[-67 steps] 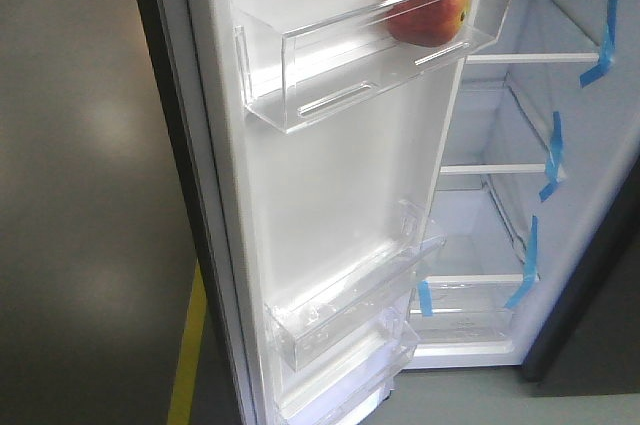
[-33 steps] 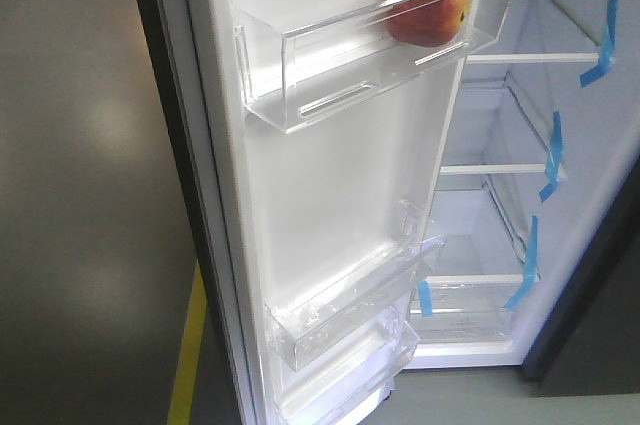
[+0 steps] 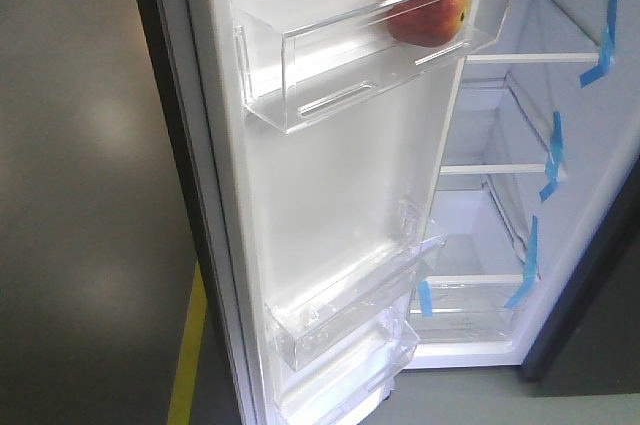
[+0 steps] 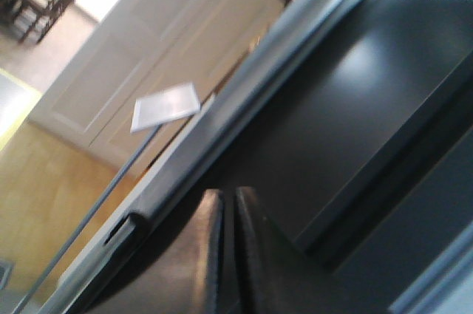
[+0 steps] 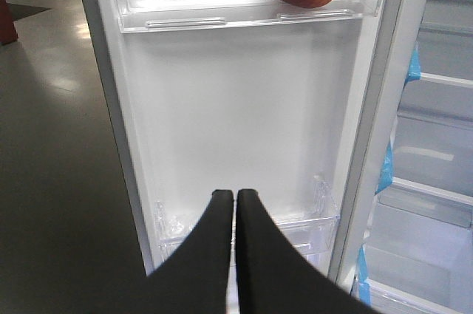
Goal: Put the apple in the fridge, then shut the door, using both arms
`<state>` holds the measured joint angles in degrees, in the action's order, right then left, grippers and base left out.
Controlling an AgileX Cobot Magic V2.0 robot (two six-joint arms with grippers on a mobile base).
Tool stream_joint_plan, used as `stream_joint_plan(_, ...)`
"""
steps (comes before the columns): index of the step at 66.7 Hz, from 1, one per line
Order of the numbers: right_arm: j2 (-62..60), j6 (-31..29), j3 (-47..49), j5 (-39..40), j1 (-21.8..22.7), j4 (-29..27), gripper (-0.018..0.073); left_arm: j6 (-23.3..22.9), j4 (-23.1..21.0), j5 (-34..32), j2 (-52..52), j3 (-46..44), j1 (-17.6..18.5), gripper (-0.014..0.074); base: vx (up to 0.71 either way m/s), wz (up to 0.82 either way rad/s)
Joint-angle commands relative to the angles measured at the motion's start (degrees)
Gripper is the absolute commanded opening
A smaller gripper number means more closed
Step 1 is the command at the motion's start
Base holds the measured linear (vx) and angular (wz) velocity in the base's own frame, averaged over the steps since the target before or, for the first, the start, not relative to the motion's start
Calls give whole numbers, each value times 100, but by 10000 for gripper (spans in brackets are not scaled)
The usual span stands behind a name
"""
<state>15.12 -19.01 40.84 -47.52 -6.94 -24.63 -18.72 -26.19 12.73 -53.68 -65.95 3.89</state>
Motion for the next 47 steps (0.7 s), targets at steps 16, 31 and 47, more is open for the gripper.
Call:
stream_joint_plan(16, 80, -45, 147, 362, 7, -63, -5, 2160, -1774, 653, -1431, -1846, 74, 188, 0, 0)
stream_joint_plan(31, 80, -45, 147, 362, 7, -63, -5, 2707, -2430, 727, -2258, -2511, 74, 291, 0, 0)
stream_joint_plan(47, 80, 21, 147, 362, 7, -77, -5, 2751, -3415, 935, -3154, -2982, 65, 294, 0, 0)
